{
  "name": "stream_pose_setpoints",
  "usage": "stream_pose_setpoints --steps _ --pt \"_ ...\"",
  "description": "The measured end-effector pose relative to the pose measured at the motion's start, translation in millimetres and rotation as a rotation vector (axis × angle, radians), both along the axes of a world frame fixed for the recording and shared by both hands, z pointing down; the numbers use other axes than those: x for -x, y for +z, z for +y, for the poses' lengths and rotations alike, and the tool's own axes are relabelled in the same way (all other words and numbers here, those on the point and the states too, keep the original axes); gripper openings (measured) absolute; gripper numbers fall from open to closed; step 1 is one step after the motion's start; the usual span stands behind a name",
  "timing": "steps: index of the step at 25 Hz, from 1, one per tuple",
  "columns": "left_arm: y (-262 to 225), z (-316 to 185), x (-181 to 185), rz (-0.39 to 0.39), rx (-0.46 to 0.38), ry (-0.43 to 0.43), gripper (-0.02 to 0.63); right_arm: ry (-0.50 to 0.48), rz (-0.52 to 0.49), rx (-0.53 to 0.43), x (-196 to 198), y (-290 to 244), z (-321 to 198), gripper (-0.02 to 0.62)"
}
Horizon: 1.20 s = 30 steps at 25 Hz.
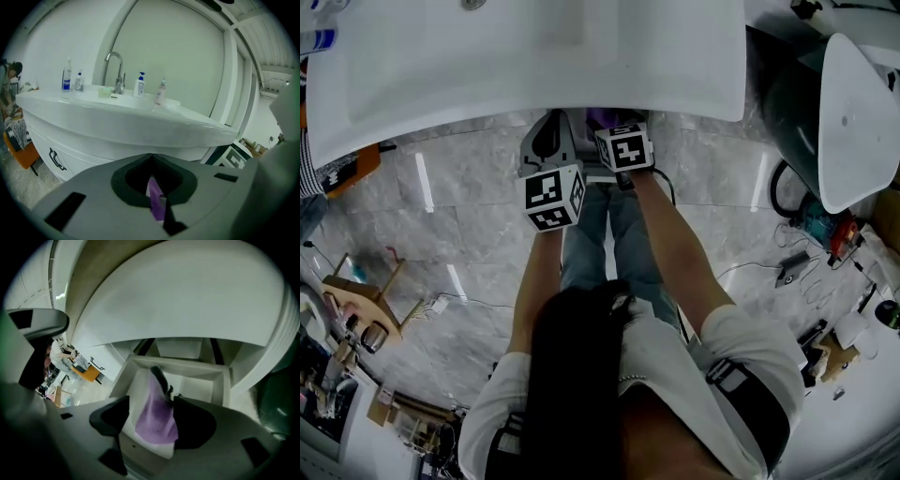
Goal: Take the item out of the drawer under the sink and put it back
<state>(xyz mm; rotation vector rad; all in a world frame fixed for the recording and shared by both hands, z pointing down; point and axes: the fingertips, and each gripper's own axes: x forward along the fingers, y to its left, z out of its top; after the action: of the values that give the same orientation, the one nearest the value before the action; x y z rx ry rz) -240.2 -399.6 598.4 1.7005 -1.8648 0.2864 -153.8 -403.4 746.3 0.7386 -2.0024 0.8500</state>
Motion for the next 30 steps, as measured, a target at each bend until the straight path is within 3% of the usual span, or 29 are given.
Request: stream_pose_setpoints --steps 11,21,24,30 --pt "14 5 5 0.030 0.018 -0.030 0.003 0.039 0.046 0.012 1 28 -7 0.295" --pt "20 18 14 0.045 0.039 -0.056 0.003 0.027 0.192 0.043 -7 54 1 0.295" --pt "21 19 15 0.033 0.043 -0.046 0.003 0.039 0.222 0.069 -11 63 5 0.237" --pt "29 28 31 0.056 0.063 -0.097 0.003 0.067 0.258 0.105 -13 70 1 0.191"
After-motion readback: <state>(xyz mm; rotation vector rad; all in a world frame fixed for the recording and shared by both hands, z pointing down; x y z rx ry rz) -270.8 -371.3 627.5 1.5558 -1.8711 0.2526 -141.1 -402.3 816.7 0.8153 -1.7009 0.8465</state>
